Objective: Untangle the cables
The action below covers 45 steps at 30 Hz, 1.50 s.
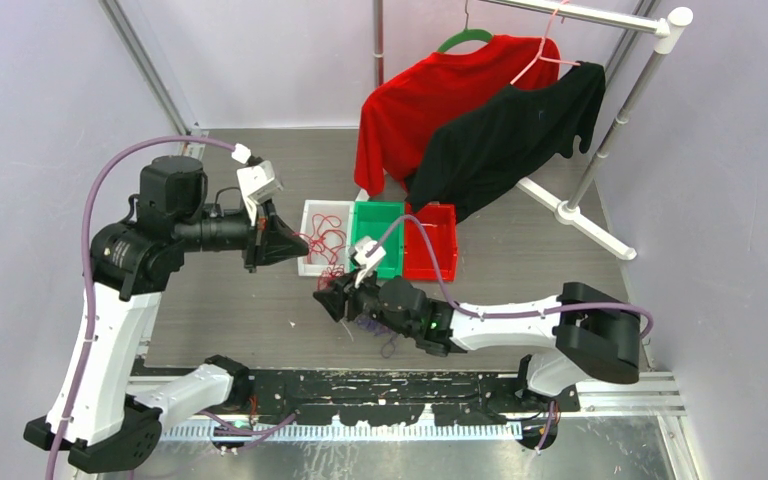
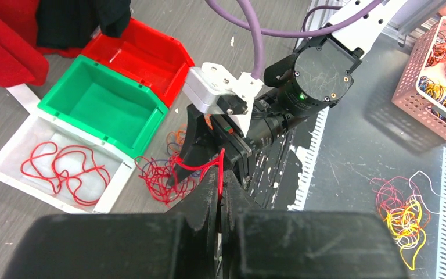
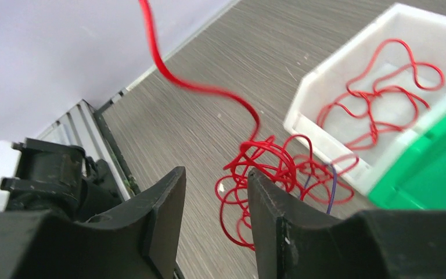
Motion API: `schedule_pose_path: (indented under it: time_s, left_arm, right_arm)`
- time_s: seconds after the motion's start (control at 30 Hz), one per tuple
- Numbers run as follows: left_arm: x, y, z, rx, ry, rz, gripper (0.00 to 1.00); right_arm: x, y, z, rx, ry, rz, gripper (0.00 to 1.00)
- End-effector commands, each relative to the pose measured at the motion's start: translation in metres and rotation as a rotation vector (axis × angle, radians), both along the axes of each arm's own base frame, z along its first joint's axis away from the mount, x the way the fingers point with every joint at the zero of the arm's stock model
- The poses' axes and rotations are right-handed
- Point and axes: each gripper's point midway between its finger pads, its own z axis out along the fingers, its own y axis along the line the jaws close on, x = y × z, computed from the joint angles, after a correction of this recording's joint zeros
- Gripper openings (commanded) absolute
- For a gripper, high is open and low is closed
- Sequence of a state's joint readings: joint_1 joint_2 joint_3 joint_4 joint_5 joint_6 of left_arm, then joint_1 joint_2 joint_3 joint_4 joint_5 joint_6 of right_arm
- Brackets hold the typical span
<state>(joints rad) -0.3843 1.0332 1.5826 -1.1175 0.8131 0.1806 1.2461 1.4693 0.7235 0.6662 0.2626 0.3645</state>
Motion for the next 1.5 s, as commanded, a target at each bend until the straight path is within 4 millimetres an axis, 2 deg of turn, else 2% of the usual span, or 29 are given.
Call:
schedule_pose_path:
  time_s: [0.0, 0.13, 0.3, 0.4, 0.63, 0.83, 1.03, 1.1, 1.27, 1.47]
  left_arm:
    - [-0.01, -0.001, 0.024, -0.052, -0.058, -0.019, 0.0]
    - [-0.012, -0.003, 0.036, -0.091, -0.074, -0.022, 0.0]
    - [-0.015, -0.003, 0.047, -0.107, -0.087, -0.022, 0.0]
    - [-0.016, -0.002, 0.057, -0.114, -0.116, -0.019, 0.0]
    - [-0.019, -0.002, 0.081, -0.149, -0.165, -0.014, 0.0]
    - [-0.02, -0.002, 0.087, -0.163, -0.173, -0.015, 0.0]
    - [-0.026, 0.0, 0.103, -0.18, -0.213, -0.019, 0.0]
    - [-0.03, 0.002, 0.109, -0.177, -0.23, -0.024, 0.0]
    - [-0.033, 0.011, 0.133, -0.164, -0.318, 0.009, 0.0]
    - [-0.025, 0.015, 0.144, -0.15, -0.392, 0.041, 0.0]
  right_arm:
    - [0.01, -0.026, 0.019, 0.081, -0.006, -0.106, 0.5]
    - [0.018, -0.034, 0.003, -0.006, -0.004, -0.161, 0.52]
    - [0.023, -0.03, -0.008, -0.058, -0.007, -0.175, 0.52]
    - [0.021, -0.033, -0.007, -0.055, -0.005, -0.167, 0.52]
    - [0.025, -0.053, -0.011, -0.054, -0.012, -0.232, 0.53]
    - [0.03, -0.05, -0.001, -0.048, -0.024, -0.25, 0.54]
    - [0.036, -0.055, 0.004, -0.029, -0.025, -0.299, 0.54]
    - [0.039, -0.057, -0.005, -0.027, -0.014, -0.308, 0.5]
    - [0.04, -0.071, -0.049, -0.015, 0.065, -0.321, 0.34]
    - [0.034, -0.086, -0.085, -0.051, 0.116, -0.341, 0.31]
